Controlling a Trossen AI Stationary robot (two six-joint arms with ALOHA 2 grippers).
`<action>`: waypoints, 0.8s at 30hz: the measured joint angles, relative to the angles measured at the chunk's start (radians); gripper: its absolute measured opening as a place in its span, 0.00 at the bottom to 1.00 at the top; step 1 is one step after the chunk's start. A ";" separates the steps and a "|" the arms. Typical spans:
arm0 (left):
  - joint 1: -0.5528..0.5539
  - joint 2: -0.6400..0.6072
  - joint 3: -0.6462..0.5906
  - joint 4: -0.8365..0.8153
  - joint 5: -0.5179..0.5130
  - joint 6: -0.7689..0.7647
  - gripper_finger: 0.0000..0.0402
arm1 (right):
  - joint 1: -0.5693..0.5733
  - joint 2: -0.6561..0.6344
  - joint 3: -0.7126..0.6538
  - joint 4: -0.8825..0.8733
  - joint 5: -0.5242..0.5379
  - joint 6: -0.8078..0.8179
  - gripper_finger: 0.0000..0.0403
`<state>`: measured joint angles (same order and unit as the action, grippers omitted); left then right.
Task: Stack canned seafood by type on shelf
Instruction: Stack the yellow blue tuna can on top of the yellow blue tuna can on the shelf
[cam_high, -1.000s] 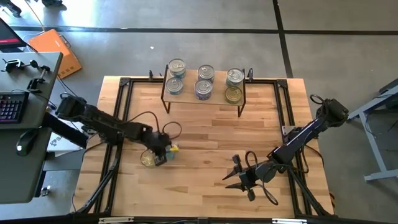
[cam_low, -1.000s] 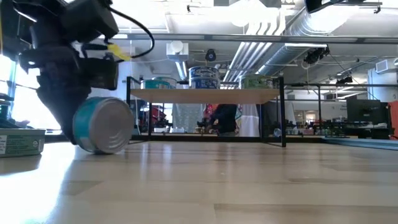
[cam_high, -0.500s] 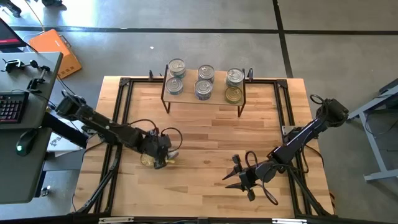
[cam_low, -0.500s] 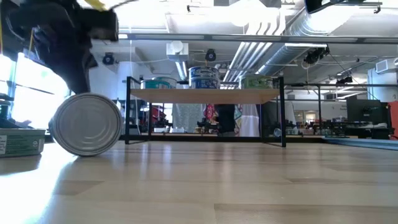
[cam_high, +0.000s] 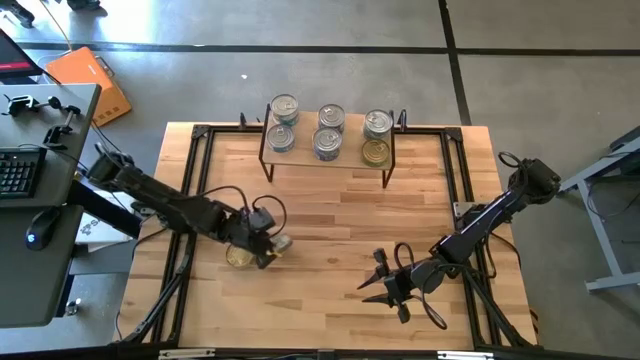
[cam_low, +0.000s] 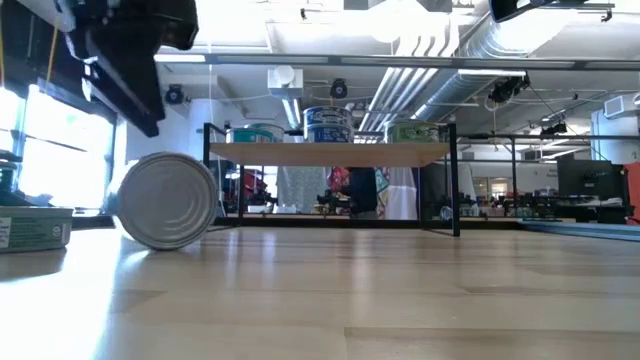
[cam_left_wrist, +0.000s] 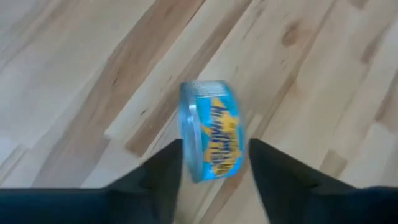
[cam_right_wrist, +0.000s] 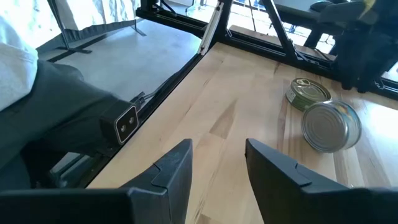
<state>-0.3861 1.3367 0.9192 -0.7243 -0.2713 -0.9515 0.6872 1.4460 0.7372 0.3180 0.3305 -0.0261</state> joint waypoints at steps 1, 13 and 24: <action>0.006 0.004 0.000 0.023 0.000 0.007 0.48 | 0.000 0.000 0.000 0.000 0.000 0.000 0.35; 0.049 0.126 0.000 0.223 -0.173 0.197 0.65 | 0.000 0.000 0.000 -0.041 0.000 0.000 0.35; 0.095 0.263 0.000 0.290 -0.173 0.229 0.65 | 0.000 0.000 0.000 -0.041 0.000 0.003 0.35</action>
<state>-0.2910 1.5994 0.9192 -0.4348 -0.4447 -0.7222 0.6872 1.4460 0.7372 0.2770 0.3305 -0.0227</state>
